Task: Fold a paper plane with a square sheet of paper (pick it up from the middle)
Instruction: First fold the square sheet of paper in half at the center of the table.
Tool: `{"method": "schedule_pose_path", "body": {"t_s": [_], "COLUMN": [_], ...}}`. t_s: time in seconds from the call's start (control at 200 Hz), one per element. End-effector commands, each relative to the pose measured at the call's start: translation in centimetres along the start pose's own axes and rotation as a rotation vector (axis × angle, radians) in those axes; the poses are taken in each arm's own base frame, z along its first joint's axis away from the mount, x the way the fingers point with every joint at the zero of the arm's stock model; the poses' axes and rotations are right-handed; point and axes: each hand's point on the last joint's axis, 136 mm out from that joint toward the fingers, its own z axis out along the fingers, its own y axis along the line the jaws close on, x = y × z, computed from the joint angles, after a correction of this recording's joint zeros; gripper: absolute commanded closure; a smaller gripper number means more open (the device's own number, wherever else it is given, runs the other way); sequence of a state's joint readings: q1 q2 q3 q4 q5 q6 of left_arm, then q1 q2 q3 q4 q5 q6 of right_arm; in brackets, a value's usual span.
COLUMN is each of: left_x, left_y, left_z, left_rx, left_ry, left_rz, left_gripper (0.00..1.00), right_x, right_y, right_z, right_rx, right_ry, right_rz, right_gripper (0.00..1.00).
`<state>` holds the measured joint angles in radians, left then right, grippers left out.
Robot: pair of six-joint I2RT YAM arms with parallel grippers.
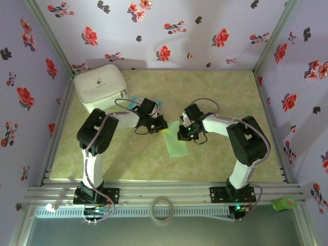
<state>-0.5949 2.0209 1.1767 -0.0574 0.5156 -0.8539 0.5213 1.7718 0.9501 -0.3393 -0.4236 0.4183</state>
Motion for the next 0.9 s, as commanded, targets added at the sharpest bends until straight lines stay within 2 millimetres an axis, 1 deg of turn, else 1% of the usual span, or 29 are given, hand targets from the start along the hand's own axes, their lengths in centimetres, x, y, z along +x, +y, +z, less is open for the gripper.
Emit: {"method": "schedule_pose_path", "body": {"t_s": [0.0,0.09,0.21,0.3,0.715,0.895], "left_x": [-1.2,-1.5,-1.3,-1.2,-1.6,-1.8], "left_y": [1.0,2.0,3.4,4.0,4.5,4.5], "left_z": [-0.3,0.1,0.5,0.6,1.0,1.1], "left_rx": [-0.047,-0.06,-0.089,-0.1,-0.11,-0.111], "left_ry": [-0.012,-0.017,-0.019,-0.023,-0.037,-0.04], "left_rz": [-0.001,-0.03,-0.056,-0.068,-0.079,-0.075], "left_gripper": [0.89,0.9,0.91,0.92,0.92,0.92], "right_x": [3.6,3.7,3.8,3.8,4.5,4.6], "right_y": [-4.0,-4.0,-4.0,-4.0,-4.8,-4.9], "right_z": [0.9,0.9,0.8,0.8,1.4,1.1], "right_rx": [0.155,0.154,0.155,0.157,0.174,0.188], "right_ry": [0.117,0.118,0.115,0.113,0.129,0.137], "right_rz": [0.055,0.055,0.054,0.056,0.077,0.067], "right_gripper": [1.0,1.0,1.0,1.0,1.0,1.0]}}
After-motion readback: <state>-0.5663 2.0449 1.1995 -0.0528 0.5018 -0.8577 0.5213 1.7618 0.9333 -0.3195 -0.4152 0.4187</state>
